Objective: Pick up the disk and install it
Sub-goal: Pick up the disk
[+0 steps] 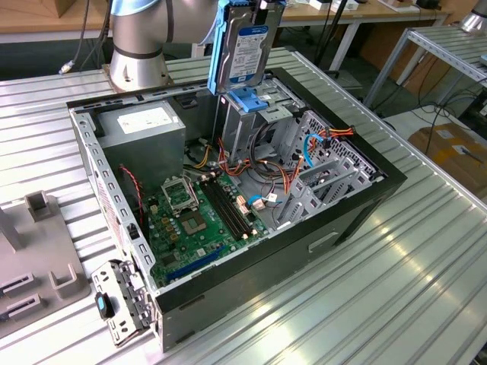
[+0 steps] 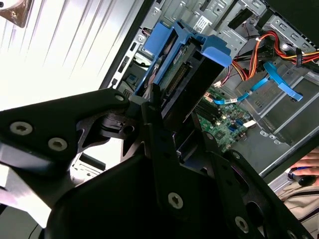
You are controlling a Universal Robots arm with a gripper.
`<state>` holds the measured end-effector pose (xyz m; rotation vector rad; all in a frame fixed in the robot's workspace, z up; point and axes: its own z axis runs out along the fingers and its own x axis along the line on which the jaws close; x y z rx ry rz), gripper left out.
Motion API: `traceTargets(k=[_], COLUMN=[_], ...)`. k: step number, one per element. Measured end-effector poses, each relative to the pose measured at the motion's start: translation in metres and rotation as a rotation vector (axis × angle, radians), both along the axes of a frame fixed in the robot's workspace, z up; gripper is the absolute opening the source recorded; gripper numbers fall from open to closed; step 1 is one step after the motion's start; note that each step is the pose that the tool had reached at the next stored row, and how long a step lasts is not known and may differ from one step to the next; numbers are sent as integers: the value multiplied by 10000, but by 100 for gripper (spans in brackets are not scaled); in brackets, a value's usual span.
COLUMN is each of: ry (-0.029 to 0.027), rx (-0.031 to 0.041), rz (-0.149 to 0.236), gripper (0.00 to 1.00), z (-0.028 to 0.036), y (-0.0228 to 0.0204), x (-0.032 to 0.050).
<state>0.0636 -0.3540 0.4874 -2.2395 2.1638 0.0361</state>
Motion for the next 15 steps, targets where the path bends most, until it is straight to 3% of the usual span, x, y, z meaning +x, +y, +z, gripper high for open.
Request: traceTargets(k=[4,10,15], ry=[0,0,0], rx=[0,0,1], rz=[0,0,1], gripper=[35,35,35], z=[0,0,-1], y=[0,0,0], x=[80,281,367])
